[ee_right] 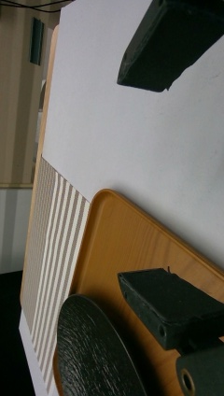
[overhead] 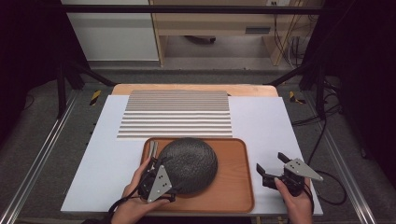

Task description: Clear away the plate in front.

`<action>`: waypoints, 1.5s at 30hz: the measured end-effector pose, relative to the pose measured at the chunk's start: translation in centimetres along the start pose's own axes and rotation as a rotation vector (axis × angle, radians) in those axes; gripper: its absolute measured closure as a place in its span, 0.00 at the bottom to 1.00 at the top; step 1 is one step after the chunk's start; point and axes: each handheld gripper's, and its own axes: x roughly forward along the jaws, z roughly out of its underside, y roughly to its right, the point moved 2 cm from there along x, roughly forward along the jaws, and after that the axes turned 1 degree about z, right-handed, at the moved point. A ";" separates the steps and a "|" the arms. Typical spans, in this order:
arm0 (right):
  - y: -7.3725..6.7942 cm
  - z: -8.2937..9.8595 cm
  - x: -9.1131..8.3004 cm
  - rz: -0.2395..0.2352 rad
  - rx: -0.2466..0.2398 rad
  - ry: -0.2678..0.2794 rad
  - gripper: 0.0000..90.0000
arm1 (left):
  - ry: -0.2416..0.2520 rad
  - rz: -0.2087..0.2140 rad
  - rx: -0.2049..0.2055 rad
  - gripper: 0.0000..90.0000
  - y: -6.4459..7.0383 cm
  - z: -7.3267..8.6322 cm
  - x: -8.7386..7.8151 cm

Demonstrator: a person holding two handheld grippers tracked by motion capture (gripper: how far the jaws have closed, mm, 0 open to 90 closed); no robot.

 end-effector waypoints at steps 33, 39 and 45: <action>-0.2 0.0 0.0 -0.011 0.009 0.003 0.06 | 0.080 -0.295 -0.296 0.10 -8.8 4.9 -5.0; -0.1 0.0 -0.1 -0.011 0.011 0.006 0.06 | 0.108 -0.315 -0.334 0.08 -9.6 5.6 -6.0; -0.2 -0.1 0.0 -0.017 0.010 0.008 0.05 | 0.133 -0.345 -0.382 0.07 -10.4 6.5 -7.2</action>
